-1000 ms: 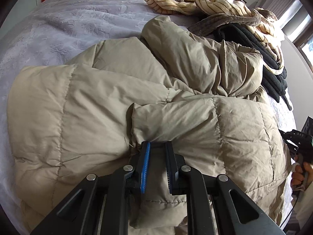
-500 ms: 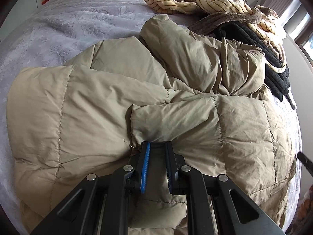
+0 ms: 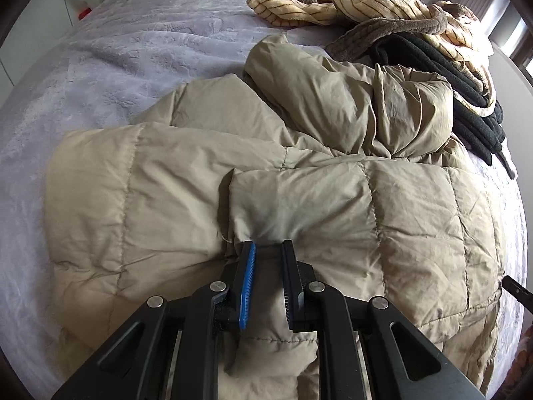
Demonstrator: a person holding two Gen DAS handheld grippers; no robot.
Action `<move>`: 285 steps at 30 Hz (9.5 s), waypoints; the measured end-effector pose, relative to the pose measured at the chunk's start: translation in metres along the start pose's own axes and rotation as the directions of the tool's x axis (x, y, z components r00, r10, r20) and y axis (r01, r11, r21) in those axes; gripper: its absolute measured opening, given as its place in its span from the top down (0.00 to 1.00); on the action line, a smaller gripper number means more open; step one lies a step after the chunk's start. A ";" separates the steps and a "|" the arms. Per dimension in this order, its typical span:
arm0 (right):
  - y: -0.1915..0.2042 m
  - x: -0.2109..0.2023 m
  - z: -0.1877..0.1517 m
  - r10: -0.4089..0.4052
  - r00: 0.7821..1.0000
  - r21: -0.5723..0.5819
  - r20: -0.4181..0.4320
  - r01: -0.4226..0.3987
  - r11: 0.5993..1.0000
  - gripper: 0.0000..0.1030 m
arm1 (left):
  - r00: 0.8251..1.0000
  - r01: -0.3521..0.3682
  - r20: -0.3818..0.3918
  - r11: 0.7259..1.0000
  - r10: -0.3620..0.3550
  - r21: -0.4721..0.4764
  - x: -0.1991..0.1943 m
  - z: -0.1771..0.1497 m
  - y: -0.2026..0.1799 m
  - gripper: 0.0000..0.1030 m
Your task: Fold large clothes
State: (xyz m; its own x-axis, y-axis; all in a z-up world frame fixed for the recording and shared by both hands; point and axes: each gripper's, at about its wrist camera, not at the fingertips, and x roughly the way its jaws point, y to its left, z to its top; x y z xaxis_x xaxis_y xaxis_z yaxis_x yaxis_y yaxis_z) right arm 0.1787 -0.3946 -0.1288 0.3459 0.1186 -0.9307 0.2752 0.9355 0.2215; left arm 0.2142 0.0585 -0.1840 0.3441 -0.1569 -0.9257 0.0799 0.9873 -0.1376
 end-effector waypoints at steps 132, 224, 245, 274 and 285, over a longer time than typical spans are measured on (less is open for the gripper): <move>0.057 -0.086 0.038 0.568 0.823 0.236 0.016 -0.556 0.797 0.92 | 0.952 0.270 0.238 0.896 -0.193 -0.353 -0.199 -0.032 0.102 0.89; 0.065 -0.051 -0.095 0.140 0.980 0.189 -0.143 -0.112 0.976 0.37 | 0.991 -0.063 -0.121 0.997 0.057 -0.050 -0.083 -0.090 0.055 0.22; 0.049 -0.037 -0.124 0.301 0.952 0.418 -0.060 -0.250 0.873 0.18 | 0.986 -0.094 -0.142 0.993 0.083 -0.074 -0.076 -0.110 0.059 0.00; 0.031 0.069 -0.100 0.623 0.754 0.649 0.209 -0.583 0.488 0.16 | 0.888 0.420 0.135 0.657 -0.439 -0.626 0.005 -0.093 0.147 0.00; 0.033 0.057 -0.094 0.658 0.723 0.691 0.210 -0.586 0.424 0.72 | 0.883 0.461 0.184 0.727 -0.432 -0.509 -0.038 -0.083 0.144 0.80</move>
State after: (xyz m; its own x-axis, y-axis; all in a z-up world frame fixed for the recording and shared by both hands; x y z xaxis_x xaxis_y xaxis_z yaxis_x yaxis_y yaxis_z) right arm 0.1236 -0.3258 -0.2016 0.6193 0.6314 -0.4667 0.5340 0.0970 0.8399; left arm 0.1347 0.2088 -0.1981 0.4414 -0.5695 -0.6934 -0.2594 0.6587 -0.7062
